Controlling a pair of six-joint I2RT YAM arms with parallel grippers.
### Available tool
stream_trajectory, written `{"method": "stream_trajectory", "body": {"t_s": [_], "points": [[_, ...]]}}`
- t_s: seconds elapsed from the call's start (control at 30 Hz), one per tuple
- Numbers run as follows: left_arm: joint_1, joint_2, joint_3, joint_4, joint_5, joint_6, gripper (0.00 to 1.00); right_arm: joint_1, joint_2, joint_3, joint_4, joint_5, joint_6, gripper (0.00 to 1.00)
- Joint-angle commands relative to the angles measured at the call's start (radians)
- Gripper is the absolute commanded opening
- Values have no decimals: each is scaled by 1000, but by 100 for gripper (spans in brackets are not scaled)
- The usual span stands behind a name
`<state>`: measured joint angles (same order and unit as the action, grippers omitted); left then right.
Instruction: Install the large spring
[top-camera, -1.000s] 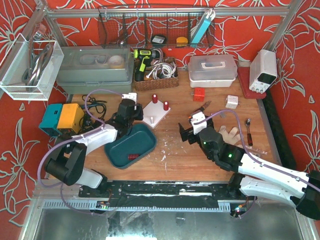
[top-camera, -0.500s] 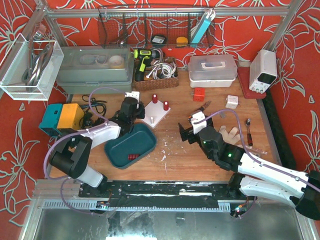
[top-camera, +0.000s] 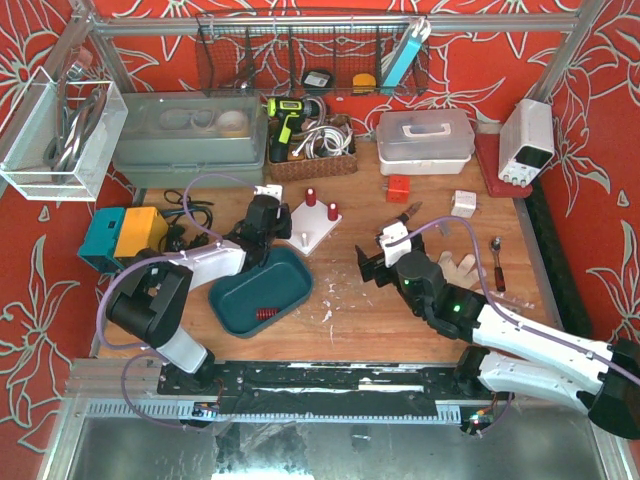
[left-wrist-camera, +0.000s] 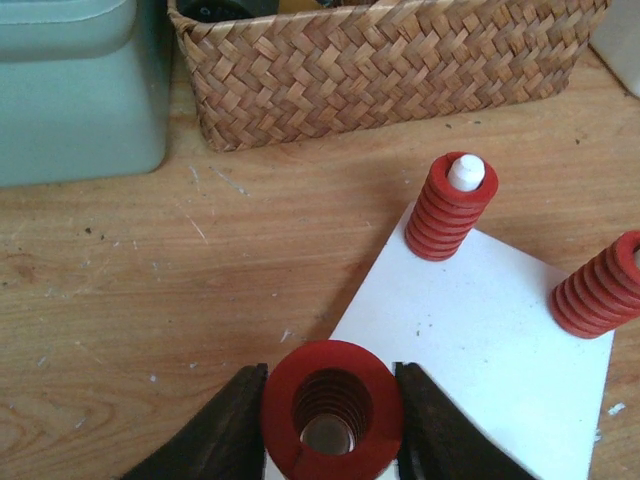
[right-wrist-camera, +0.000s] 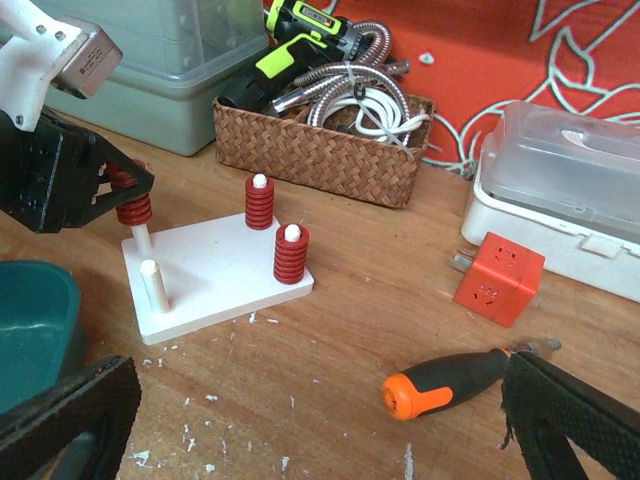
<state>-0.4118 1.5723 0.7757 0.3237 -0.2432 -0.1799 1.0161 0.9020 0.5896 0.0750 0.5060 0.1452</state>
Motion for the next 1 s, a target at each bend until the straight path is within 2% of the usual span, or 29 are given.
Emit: {"method": "stream_trajectory", "body": {"t_s": [0.0,0.07,0.2,0.47,0.6,0.67,0.9,0.97], "points": [[-4,-12,14,21,-31,3,42,-9,11,-1,11,-11,18,99],[-4,-25,27,-3,-33,-10,51,-12,20,1,11,-17,19,99],[-4,-72,60,-87,-25,-53,62,-16,52,16,-6,-33,24,99],[-4,-235,126,-404,7,-150,85,-35,103,44,-31,-75,42,99],[3,-337,115,-503,56,-192,98,-56,141,76,-86,-59,79,99],[18,-381,99,-526,125,-199,100,-68,150,86,-109,-59,106,99],[22,-486,52,-620,219,-209,100,-99,153,98,-161,-99,129,99],[22,-509,24,-657,268,-250,94,-101,148,139,-251,-122,162,99]]}}
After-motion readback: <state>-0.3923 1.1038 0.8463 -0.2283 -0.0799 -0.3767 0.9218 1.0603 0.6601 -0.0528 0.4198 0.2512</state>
